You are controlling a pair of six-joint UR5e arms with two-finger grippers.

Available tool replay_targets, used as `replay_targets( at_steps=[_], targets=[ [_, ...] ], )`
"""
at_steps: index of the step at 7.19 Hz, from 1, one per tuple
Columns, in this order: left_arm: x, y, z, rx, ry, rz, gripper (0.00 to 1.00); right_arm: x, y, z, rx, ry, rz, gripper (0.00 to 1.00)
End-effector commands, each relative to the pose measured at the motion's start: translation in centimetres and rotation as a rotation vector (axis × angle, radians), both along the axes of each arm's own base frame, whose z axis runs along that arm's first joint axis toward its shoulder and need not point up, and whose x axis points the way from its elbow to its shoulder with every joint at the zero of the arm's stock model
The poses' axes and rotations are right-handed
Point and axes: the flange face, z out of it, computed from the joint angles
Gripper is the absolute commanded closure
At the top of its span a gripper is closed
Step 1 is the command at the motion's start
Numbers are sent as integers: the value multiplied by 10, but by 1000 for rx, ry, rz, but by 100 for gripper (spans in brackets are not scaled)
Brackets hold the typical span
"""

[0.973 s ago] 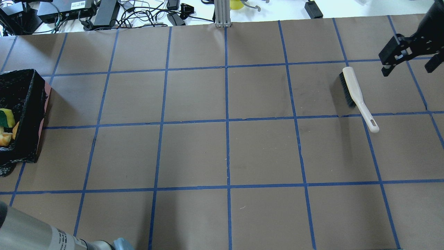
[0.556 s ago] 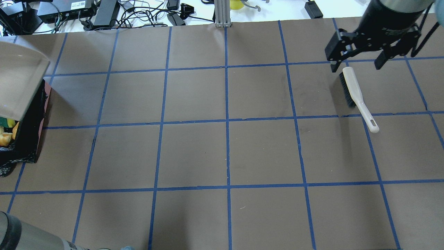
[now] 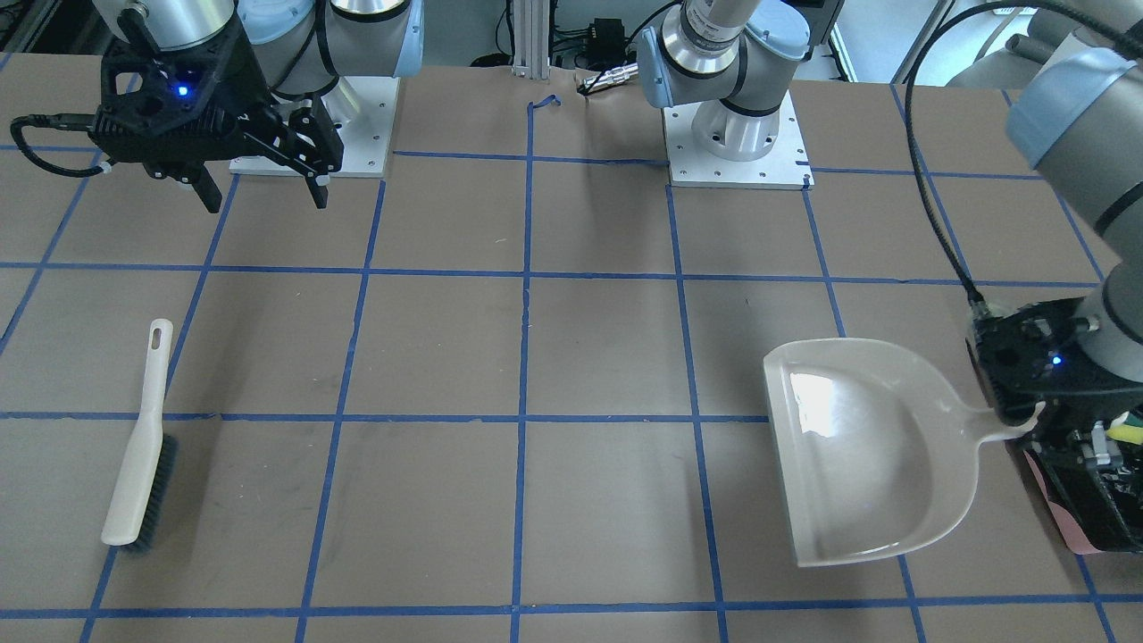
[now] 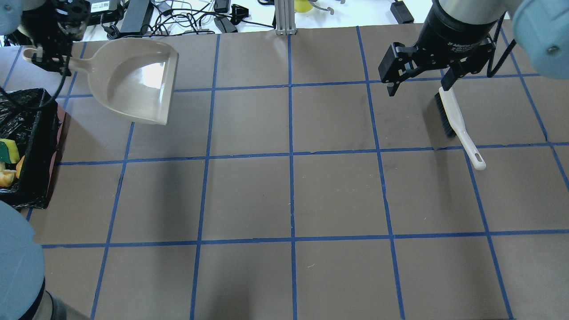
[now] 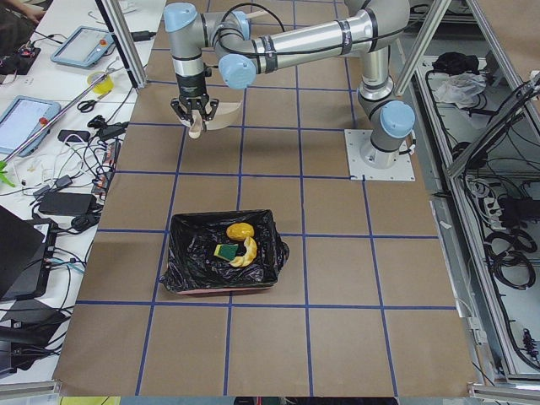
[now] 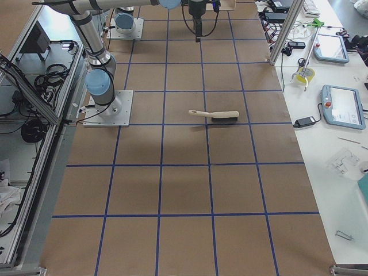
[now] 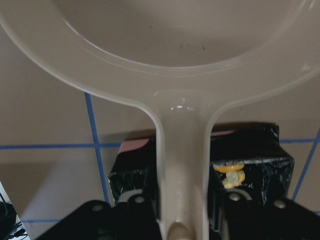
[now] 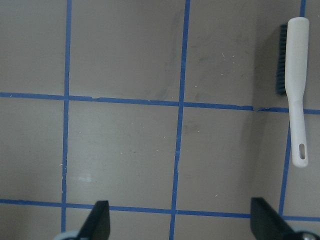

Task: Sweep and dump trash into bin
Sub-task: 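Bring the dustpan back over the table with the left gripper while the right rises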

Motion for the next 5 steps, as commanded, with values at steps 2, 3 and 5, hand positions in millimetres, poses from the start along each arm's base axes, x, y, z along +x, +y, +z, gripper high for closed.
replay_targets(
  at_steps=[2, 3, 5],
  targets=[
    [-52, -51, -101, -51, 48, -46, 100, 0, -1, -6, -5, 0, -3, 0],
    [-59, -60, -136, -64, 47, -58, 100, 1, -2, -6, -11, -1, 3, 0],
    [-79, -59, -167, -21, 5, -96, 100, 1, 1, -2, -22, 5, 12, 0]
  ],
)
